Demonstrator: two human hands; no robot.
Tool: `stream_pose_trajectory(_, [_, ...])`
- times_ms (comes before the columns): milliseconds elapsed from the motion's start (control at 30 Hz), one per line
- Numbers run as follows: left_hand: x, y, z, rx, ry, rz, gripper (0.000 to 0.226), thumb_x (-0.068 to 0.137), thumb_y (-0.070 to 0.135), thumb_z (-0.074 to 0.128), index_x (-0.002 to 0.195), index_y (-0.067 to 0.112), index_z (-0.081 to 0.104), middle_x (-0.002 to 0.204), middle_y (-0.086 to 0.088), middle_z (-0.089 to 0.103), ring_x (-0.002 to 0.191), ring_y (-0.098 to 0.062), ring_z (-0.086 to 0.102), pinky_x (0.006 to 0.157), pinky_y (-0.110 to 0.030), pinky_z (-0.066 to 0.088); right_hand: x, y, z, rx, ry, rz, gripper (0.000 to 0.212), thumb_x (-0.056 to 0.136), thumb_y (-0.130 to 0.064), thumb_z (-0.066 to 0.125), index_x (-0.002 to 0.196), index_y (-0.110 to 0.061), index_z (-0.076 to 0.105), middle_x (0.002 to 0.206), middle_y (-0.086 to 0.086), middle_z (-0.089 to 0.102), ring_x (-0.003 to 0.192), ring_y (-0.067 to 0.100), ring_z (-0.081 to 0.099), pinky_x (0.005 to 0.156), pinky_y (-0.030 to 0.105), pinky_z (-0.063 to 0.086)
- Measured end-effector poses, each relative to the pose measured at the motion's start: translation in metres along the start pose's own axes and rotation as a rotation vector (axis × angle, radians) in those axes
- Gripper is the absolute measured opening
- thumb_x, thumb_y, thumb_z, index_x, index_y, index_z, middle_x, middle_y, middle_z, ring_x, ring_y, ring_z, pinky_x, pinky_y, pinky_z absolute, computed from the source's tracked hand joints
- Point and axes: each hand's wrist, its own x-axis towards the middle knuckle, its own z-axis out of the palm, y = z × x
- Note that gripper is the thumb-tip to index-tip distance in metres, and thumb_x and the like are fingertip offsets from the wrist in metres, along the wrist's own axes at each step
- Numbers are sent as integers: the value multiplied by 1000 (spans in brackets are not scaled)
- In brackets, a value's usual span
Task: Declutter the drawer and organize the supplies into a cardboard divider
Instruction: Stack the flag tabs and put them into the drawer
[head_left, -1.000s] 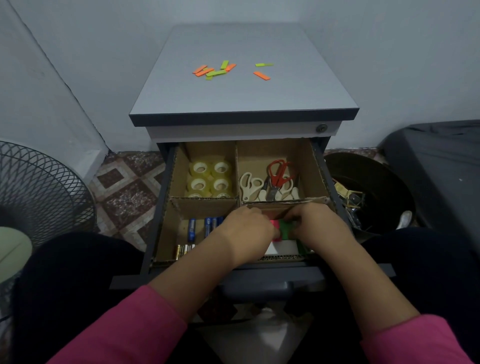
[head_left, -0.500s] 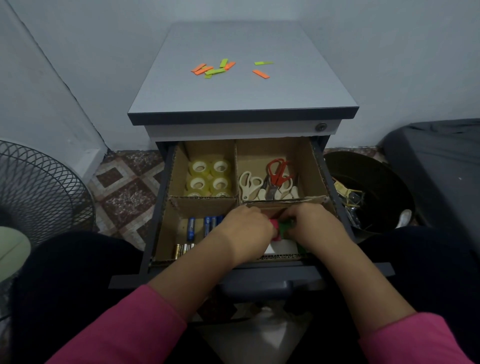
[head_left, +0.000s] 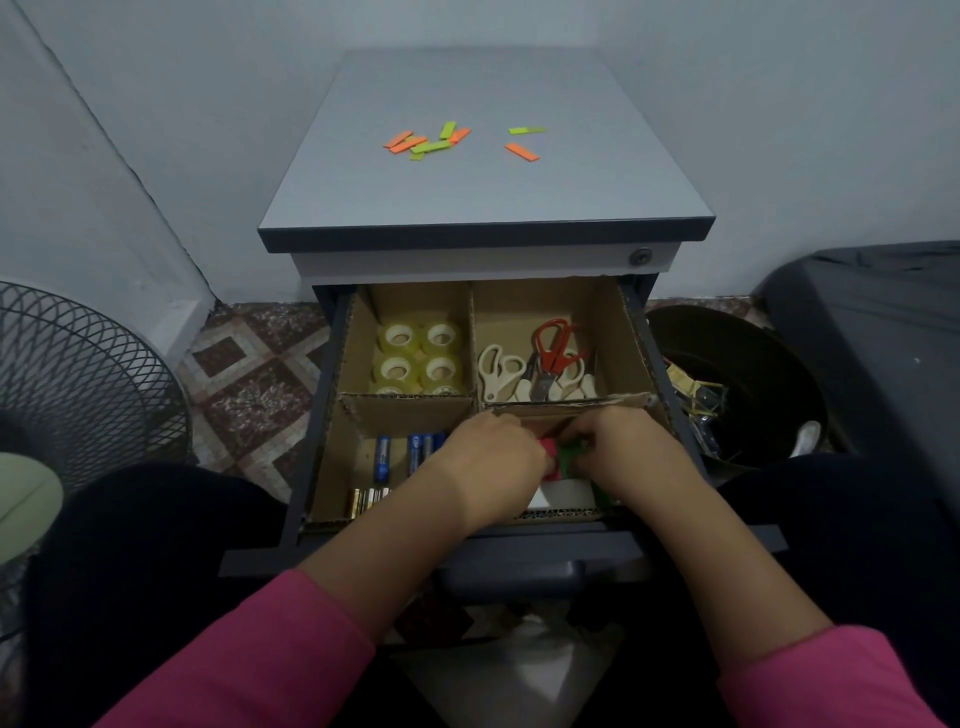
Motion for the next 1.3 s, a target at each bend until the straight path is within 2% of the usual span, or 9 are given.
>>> stream_pose_trajectory(100, [0, -2, 1, -31, 14, 7, 43, 94, 6, 42, 132, 21, 52, 108, -7, 59, 104, -27, 52, 84, -38, 42, -1, 2, 0, -56, 38, 69, 30, 86, -12, 57, 111, -25, 68, 107, 4, 64, 98, 25, 62, 84, 36, 54])
stream_pose_trajectory(167, [0, -5, 2, -143, 76, 3, 42, 93, 5, 42, 129, 21, 56, 106, -6, 59, 103, -26, 53, 82, -37, 44, -3, 5, 2, -121, 106, 109, 22, 87, -9, 53, 103, -16, 67, 96, 6, 63, 93, 26, 63, 74, 32, 52])
stream_pose_trajectory(233, [-4, -10, -1, -406, 194, -34, 37, 96, 11, 43, 125, 23, 62, 109, -3, 62, 105, -22, 55, 87, -37, 47, -6, 6, 5, -152, 107, 124, 14, 90, -11, 52, 99, -11, 64, 92, 6, 62, 92, 26, 64, 67, 30, 46])
stream_pose_trajectory(333, [-10, -22, -8, -752, 473, -166, 28, 96, 17, 49, 116, 23, 68, 112, 5, 66, 106, -8, 57, 94, -29, 46, -7, 4, 6, -163, 64, 143, 16, 92, -10, 49, 102, -7, 61, 105, 9, 64, 99, 28, 63, 68, 30, 42])
stream_pose_trajectory(467, [-14, -35, -8, -1293, 719, -417, 22, 93, 9, 56, 99, 23, 71, 89, 8, 67, 78, 2, 60, 72, -15, 50, -6, 2, 5, -166, 57, 153, 19, 93, -8, 46, 106, -6, 60, 111, 11, 63, 103, 29, 62, 70, 30, 42])
stream_pose_trajectory(567, [-12, -40, -6, -1473, 798, -518, 22, 92, 4, 55, 92, 19, 70, 72, 1, 63, 61, 6, 55, 59, -7, 42, -7, 1, 5, -187, 53, 165, 19, 93, -8, 48, 108, -6, 59, 112, 11, 62, 103, 28, 62, 72, 31, 44])
stream_pose_trajectory(867, [-12, -36, -10, -1503, 735, -488, 21, 93, 4, 52, 94, 16, 69, 76, -6, 64, 63, 4, 55, 59, -6, 42, -6, -2, 3, -175, 36, 168, 19, 91, -8, 49, 106, -7, 60, 111, 10, 61, 103, 28, 61, 74, 34, 46])
stream_pose_trajectory(1033, [-13, -35, -10, -1514, 736, -484, 20, 93, 3, 52, 96, 13, 69, 76, -5, 64, 62, 7, 55, 60, -6, 42, -9, -2, 2, -201, 102, 159, 19, 92, -7, 47, 106, -8, 59, 110, 10, 61, 102, 28, 62, 72, 33, 45])
stream_pose_trajectory(1300, [-11, -35, -8, -1520, 724, -481, 22, 93, 6, 53, 91, 20, 69, 73, 0, 64, 64, 2, 55, 61, -11, 43, -7, -2, 6, -204, 101, 172, 17, 92, -6, 47, 103, -8, 60, 108, 9, 62, 100, 27, 62, 71, 32, 43])
